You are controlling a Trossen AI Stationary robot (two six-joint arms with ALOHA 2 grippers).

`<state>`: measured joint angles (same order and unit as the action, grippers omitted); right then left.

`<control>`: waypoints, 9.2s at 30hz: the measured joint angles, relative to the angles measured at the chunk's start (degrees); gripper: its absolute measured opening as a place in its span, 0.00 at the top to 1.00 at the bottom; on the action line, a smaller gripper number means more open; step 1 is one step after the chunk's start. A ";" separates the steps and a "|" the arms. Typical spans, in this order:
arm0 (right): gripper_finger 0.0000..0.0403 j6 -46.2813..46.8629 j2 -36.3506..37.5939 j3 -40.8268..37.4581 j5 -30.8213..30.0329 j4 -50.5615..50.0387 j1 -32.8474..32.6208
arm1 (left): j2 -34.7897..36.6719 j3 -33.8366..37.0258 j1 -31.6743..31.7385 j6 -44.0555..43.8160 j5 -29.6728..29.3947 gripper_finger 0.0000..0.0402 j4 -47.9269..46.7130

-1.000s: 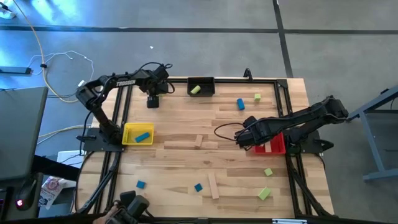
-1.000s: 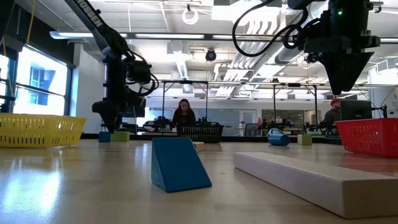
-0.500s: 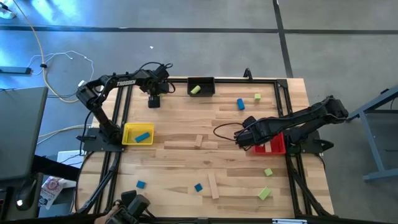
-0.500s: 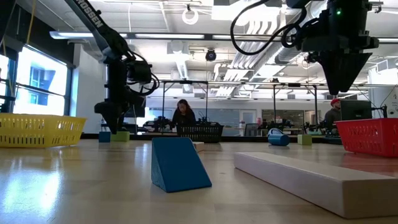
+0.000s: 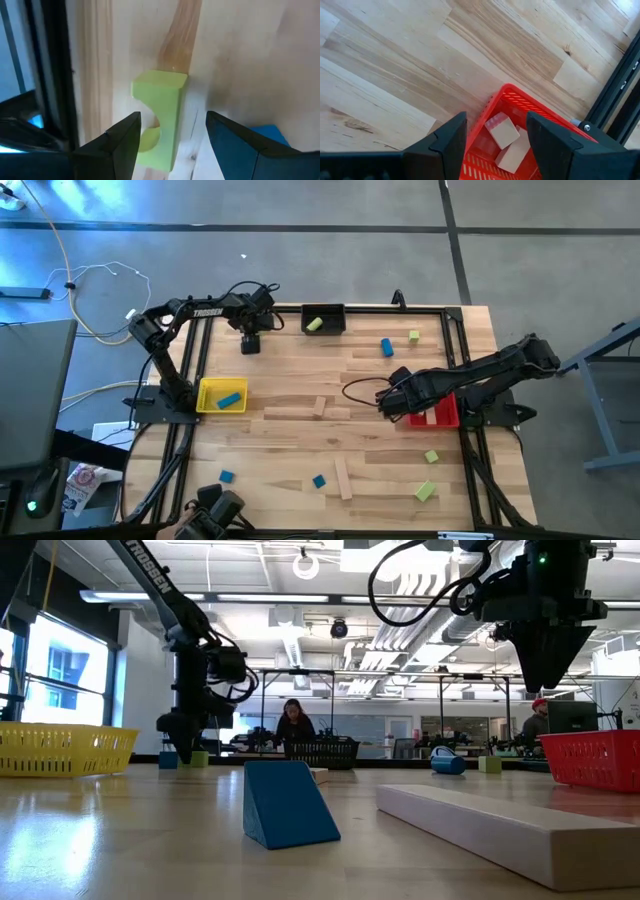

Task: Sort & place blocks by color
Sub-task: Put the light green block into the black bin, then put the blue block into the yellow bin

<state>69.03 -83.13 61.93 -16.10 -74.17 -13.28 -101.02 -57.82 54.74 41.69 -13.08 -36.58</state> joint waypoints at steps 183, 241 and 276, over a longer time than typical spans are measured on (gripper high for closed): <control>0.59 -38.01 -20.83 0.00 1.68 29.49 44.81 | 22.24 -10.36 -37.29 -28.07 24.23 0.60 3.39; 0.76 -53.66 -2.69 0.00 10.79 60.44 16.03 | 22.15 -10.36 -35.34 -30.14 18.01 0.42 4.06; 0.76 -63.08 -2.71 0.02 12.70 76.72 15.39 | 21.77 -10.34 -40.06 -42.11 17.58 0.56 14.71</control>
<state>5.96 -85.84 61.95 -3.40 2.54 2.11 -79.25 -68.16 14.68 -0.42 4.50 -21.86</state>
